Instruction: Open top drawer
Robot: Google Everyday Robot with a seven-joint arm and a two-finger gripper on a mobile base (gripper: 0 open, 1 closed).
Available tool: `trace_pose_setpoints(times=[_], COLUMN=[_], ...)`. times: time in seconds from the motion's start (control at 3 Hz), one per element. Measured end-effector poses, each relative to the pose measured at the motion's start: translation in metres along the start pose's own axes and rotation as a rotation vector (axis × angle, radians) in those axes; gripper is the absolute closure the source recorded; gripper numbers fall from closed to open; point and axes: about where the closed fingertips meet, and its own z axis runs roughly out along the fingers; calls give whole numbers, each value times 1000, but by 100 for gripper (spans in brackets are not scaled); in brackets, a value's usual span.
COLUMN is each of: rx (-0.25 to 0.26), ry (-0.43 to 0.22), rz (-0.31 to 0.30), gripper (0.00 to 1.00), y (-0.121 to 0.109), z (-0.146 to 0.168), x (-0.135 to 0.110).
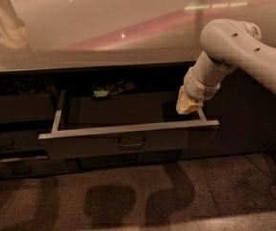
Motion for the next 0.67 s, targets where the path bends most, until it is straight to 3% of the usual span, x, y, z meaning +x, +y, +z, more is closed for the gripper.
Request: trace_pose_setpoints(times=[0.33, 0.67], rx=[-10, -27], ry=[32, 6], rz=[36, 64], gripper=[100, 100], y=[5, 8], z=[34, 57], x=[33, 58])
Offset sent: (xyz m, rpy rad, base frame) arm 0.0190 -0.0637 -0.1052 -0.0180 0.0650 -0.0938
